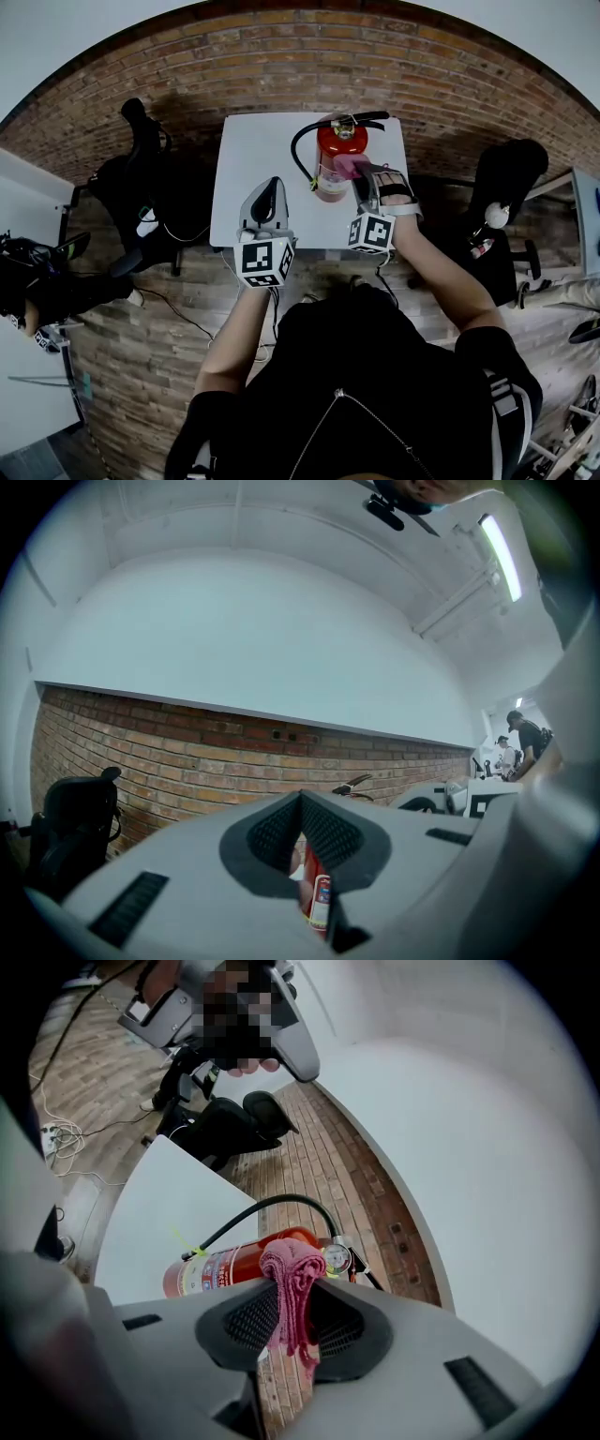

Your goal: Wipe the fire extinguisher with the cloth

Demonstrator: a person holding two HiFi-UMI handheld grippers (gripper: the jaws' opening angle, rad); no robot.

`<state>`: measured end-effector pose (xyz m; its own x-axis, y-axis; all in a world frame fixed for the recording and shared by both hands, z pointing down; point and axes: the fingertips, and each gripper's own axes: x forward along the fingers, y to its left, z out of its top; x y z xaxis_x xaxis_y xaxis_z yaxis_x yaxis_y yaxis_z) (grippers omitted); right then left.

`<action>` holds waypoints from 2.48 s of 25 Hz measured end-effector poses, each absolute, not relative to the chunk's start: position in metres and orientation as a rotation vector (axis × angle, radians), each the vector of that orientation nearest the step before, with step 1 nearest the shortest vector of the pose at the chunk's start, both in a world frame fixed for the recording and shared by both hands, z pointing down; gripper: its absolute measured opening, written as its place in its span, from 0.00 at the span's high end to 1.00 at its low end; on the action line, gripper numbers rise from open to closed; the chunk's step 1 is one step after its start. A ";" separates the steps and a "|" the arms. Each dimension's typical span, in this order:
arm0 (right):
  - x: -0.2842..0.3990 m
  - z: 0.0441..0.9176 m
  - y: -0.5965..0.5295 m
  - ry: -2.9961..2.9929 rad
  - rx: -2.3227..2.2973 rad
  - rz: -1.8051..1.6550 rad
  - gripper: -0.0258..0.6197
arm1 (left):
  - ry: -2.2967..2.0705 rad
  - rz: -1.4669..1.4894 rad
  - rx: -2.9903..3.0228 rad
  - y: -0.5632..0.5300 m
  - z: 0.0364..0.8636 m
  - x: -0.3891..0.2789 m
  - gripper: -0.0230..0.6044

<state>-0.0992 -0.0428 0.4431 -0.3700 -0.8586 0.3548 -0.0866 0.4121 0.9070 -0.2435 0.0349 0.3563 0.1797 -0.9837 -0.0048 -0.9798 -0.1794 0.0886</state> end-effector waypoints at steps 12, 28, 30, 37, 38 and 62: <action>-0.103 0.439 -0.030 -1.838 0.827 -0.964 0.80 | -1.971 -0.071 2.334 0.023 0.371 -0.245 0.95; -0.119 0.603 -0.005 -1.927 0.478 -0.727 0.80 | -2.153 -0.042 2.134 0.024 0.386 -0.249 0.95; -0.124 0.633 -0.002 -1.906 0.470 -0.689 0.80 | -2.125 -0.024 2.138 0.023 0.395 -0.257 0.95; -0.133 0.716 -0.029 -1.808 0.533 -0.560 0.80 | -2.022 0.008 2.196 0.002 0.414 -0.294 0.95; -0.135 0.726 -0.033 -1.793 0.539 -0.552 0.80 | -2.009 0.013 2.201 0.000 0.418 -0.298 0.95; -0.143 0.832 -0.054 -1.608 0.561 -0.555 0.80 | -1.831 0.107 2.245 0.002 0.475 -0.346 0.95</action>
